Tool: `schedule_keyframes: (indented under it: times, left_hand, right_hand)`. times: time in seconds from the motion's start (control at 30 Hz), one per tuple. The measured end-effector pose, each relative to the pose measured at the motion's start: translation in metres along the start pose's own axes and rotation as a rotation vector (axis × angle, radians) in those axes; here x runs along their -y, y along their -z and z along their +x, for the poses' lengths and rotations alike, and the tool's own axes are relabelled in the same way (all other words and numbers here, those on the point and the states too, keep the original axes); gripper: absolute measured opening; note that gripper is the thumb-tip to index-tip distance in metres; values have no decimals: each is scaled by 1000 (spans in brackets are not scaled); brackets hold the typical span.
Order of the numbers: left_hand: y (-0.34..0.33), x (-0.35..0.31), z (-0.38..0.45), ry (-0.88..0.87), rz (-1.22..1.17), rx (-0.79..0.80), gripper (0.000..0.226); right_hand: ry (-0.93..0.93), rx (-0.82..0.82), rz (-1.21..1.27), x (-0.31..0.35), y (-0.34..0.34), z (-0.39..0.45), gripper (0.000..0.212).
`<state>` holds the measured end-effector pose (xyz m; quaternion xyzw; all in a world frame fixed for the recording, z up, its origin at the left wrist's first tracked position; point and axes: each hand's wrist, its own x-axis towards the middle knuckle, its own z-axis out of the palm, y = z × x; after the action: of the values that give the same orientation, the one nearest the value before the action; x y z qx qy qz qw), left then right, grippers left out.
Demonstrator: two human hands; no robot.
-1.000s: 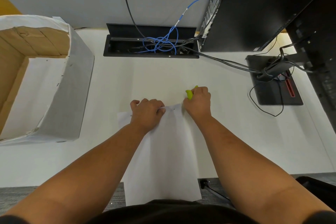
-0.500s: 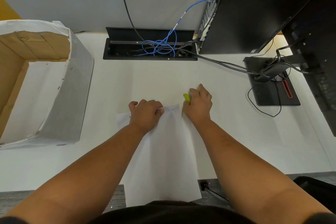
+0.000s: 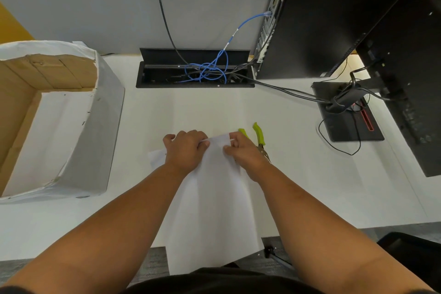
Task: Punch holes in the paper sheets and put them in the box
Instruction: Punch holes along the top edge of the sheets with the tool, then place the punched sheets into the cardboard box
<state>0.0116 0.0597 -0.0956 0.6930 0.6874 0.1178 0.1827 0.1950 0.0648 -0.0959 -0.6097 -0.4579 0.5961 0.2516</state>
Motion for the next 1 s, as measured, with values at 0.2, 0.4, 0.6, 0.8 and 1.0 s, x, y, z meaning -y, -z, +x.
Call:
schedule_keyframes:
  times: [0.2,0.4,0.6,0.8,1.0]
  left_hand:
    - [11,7,-3,-10,-53,-38,21]
    - [34,39,-9,208,-95,-43,13]
    - [35,61,-23,482,-744,-151,15]
    - [37,58,-35,521,-1019,-42,17]
    - [66,35,-23,400,-914,-239,17]
  right_hand:
    - [-28,-34,-71,-8,-2,0,14]
    - [-9,-164,-73,-6,2,0,13]
    - [-11,-225,-62,6,-3,-1,18]
    - [58,-283,-21,12,0,16,30]
    - [216,-362,-32,61,-2,-6,24]
